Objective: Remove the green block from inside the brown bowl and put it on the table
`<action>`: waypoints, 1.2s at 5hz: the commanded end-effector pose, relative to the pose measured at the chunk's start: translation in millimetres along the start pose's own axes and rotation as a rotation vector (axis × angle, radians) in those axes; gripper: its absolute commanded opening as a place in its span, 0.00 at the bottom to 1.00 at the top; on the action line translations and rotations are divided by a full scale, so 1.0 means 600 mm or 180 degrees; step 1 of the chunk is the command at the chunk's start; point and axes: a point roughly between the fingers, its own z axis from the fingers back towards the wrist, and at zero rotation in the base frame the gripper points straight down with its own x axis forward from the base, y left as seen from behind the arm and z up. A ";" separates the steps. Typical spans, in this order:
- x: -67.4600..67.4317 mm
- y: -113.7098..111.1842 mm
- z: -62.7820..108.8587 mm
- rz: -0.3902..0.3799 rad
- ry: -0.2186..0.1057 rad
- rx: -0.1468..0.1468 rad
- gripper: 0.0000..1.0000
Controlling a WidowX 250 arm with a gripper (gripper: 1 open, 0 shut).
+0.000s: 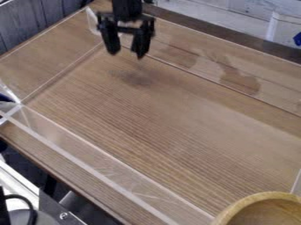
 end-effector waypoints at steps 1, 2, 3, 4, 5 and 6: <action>0.014 0.011 0.089 -0.0002 -0.0399 0.0057 1.00; 0.021 0.017 0.069 0.0008 -0.0352 0.0070 0.00; 0.025 0.023 0.041 0.0005 -0.0263 0.0107 0.00; 0.029 0.027 0.014 -0.0008 -0.0188 0.0138 0.00; 0.033 0.029 -0.013 -0.0026 -0.0125 0.0160 0.00; 0.036 0.032 -0.044 -0.0044 -0.0059 0.0173 0.00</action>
